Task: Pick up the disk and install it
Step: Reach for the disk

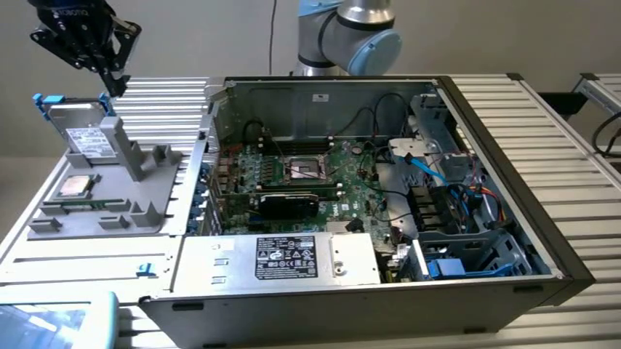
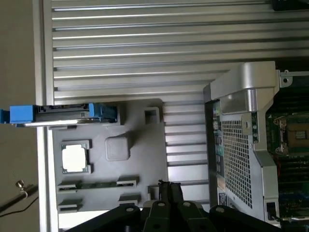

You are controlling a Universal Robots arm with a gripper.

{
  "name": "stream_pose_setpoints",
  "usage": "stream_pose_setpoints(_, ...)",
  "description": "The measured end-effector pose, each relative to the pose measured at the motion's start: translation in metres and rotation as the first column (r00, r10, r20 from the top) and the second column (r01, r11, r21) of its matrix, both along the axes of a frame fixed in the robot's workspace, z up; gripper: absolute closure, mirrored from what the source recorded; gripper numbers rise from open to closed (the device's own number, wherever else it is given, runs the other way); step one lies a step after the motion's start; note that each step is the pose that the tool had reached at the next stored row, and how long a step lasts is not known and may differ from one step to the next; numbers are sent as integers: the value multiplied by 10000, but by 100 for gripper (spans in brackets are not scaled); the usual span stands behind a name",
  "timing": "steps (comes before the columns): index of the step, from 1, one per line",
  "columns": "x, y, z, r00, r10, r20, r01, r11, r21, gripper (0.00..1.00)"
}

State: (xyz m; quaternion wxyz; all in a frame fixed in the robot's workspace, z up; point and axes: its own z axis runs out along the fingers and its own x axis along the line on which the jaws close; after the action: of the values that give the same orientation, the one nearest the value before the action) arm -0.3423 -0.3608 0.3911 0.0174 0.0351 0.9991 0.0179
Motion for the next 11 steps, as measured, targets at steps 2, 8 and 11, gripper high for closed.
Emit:
stream_pose_setpoints(2, -69, 10, -1, 10000, 2, 6, -2, 10000, -4, 89)
stream_pose_setpoints(8, -344, 13, -4, 10000, 1, 6, -1, 10000, -3, 89)
stream_pose_setpoints(11, -481, 15, -5, 10000, 0, 6, 0, 10000, -3, 89)
